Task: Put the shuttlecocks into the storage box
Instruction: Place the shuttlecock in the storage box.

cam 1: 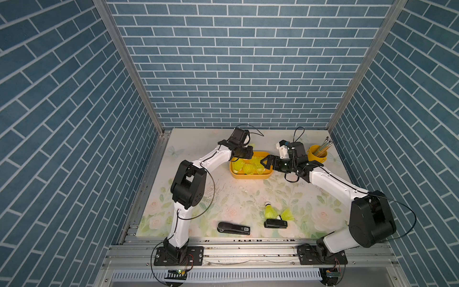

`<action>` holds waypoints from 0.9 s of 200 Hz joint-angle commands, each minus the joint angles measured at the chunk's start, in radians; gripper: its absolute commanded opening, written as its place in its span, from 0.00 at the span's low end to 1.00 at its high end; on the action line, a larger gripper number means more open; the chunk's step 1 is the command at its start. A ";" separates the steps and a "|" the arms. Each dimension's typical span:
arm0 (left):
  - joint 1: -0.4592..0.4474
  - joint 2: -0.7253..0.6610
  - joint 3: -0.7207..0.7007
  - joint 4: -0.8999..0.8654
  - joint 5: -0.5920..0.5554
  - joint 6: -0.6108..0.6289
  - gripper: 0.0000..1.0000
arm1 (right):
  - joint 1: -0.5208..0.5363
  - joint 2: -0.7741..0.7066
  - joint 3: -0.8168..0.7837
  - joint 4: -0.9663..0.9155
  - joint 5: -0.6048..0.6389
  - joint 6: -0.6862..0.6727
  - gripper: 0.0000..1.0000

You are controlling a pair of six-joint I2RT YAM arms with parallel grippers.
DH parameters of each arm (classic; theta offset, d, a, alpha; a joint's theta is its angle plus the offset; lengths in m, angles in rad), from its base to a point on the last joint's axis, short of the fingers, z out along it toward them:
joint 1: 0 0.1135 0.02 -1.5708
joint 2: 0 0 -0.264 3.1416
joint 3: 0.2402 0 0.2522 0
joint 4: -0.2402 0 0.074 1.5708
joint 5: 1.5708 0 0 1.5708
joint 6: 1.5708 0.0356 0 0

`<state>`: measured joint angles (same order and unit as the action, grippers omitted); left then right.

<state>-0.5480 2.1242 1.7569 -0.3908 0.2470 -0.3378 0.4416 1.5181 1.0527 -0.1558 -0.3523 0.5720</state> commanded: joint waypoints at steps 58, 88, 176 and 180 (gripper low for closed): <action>0.007 0.060 0.093 -0.102 -0.109 -0.029 0.27 | -0.008 0.044 0.074 -0.022 0.019 -0.002 0.98; 0.008 0.081 0.109 -0.112 -0.118 -0.033 0.27 | -0.008 0.036 0.058 -0.013 0.012 -0.003 0.98; 0.008 0.062 0.054 -0.114 -0.118 -0.044 0.28 | -0.009 0.082 0.093 -0.011 0.026 -0.006 0.98; 0.007 0.064 0.054 -0.115 -0.117 -0.042 0.28 | -0.009 0.089 0.101 -0.011 0.025 -0.006 0.98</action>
<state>-0.5465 2.2047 1.8359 -0.4988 0.1387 -0.3740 0.4374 1.5688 1.1080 -0.1646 -0.3386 0.5720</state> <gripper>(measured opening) 0.321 0.977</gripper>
